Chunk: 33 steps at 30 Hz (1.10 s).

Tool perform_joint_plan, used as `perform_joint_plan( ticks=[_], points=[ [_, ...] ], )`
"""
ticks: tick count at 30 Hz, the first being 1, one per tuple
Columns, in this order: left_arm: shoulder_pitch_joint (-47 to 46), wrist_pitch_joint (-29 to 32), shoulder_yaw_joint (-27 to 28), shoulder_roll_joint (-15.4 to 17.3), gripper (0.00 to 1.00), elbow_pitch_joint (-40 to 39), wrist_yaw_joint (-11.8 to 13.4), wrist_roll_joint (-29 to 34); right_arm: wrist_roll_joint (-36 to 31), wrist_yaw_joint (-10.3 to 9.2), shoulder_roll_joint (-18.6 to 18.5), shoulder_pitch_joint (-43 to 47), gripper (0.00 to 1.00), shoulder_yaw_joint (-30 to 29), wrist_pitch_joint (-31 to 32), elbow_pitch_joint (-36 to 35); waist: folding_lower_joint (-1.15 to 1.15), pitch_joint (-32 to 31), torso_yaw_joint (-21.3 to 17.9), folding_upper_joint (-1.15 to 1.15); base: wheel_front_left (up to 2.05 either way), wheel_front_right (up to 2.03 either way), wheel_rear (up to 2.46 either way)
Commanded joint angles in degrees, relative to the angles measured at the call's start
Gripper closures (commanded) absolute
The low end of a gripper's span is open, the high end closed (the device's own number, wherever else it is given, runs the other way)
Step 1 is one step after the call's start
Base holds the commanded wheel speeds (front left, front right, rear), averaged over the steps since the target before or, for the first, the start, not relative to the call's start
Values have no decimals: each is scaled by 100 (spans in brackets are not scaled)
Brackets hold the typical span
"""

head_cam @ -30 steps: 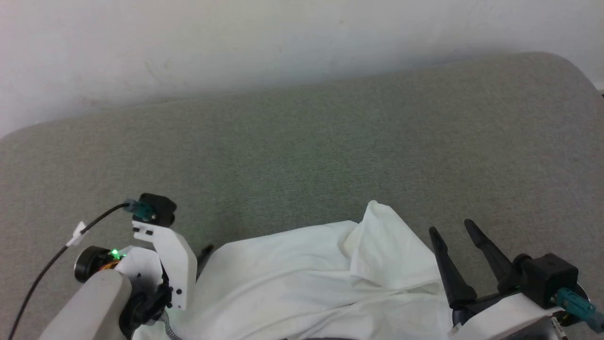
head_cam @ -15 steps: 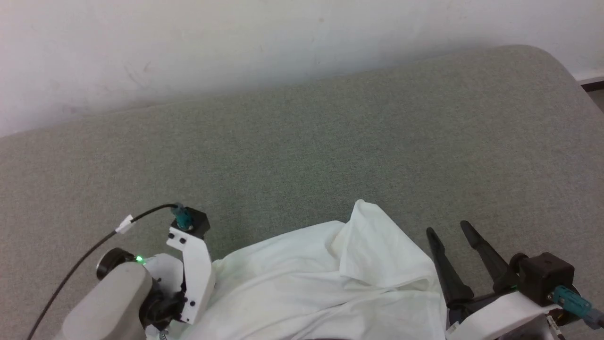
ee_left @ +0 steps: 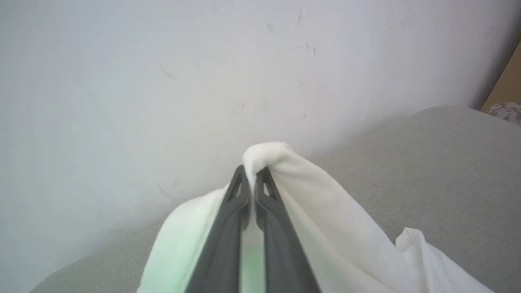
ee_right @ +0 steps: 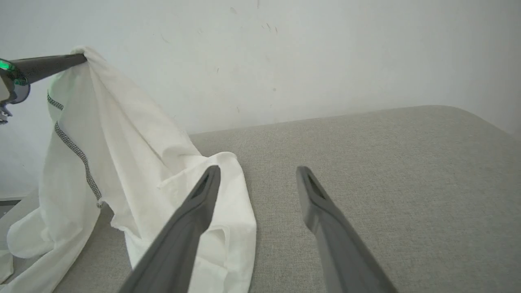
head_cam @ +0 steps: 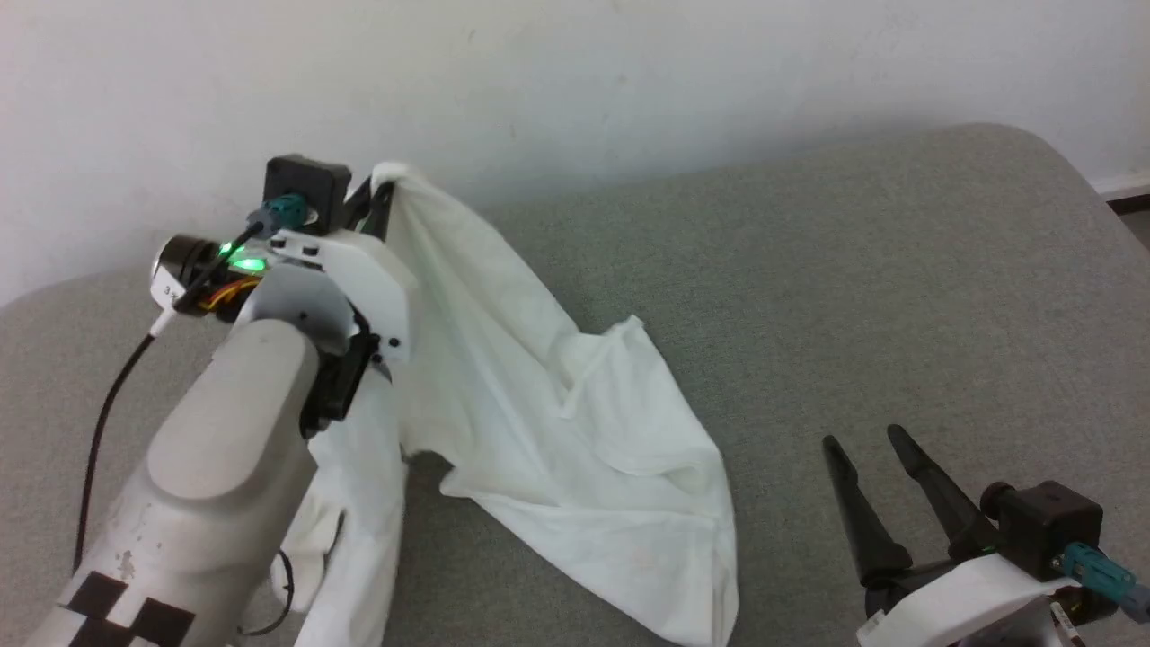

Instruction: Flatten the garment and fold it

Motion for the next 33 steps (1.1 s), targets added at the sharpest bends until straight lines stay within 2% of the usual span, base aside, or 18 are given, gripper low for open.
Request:
perform_joint_plan(
  ticks=[1, 4, 10, 13, 17, 18, 19, 20, 23, 26, 33],
  points=[
    [16, -111, -39, -68, 100, -68, 26, 74, 45, -4, 14, 42, 0, -32, 19, 9, 0, -42, 0, 0, 0, 0, 0],
    [352, -185, -301, -192, 100, -434, -73, 110, 72, -4, 14, 134, 0, -119, 31, 5, 0, -78, -3, 0, 0, 0, 0],
    [1856, 201, -1245, -425, 100, -1140, -293, 18, 142, -4, 14, 210, 0, -219, 26, 18, 0, -64, 79, 0, 0, 0, 0],
    [2429, 340, -1631, -543, 100, -1318, -357, -53, 160, -4, 14, 199, 0, -236, 33, 34, 0, -51, 177, 0, 0, 0, 0],
    [2766, 470, -2002, -639, 100, -1360, -572, -129, 139, -4, 14, 167, 0, -187, 68, 46, 0, -57, 301, 0, 0, 0, 0],
    [2833, 501, -2071, -675, 78, -1368, -636, -179, 132, -4, 14, 165, 0, -183, 76, 49, 0, -68, 331, 0, 0, 0, 0],
    [2881, 484, -2110, -699, 11, -1387, -662, -198, 126, -4, 14, 163, 0, -177, 84, 51, 0, -82, 352, 0, 0, 0, 0],
    [2913, 401, -2129, -720, 0, -1432, -670, -188, 120, -4, 14, 160, 0, -177, 89, 51, 0, -90, 373, 0, 0, 0, 0],
    [3020, -67, -2001, -777, 0, -1630, -550, -173, 108, -4, 14, 159, 0, -187, 98, 63, 0, -134, 428, 0, 0, 0, 0],
    [3119, -716, -1635, -816, 0, -1917, -351, -252, 95, -4, 14, 180, 0, -212, 110, 60, 0, -168, 508, 0, 0, 0, 0],
    [3181, -1908, -597, -570, 0, -2358, 344, -168, 69, -4, 14, 213, 0, -193, 153, 56, 0, -203, 693, 0, 0, 0, 0]
  ],
)
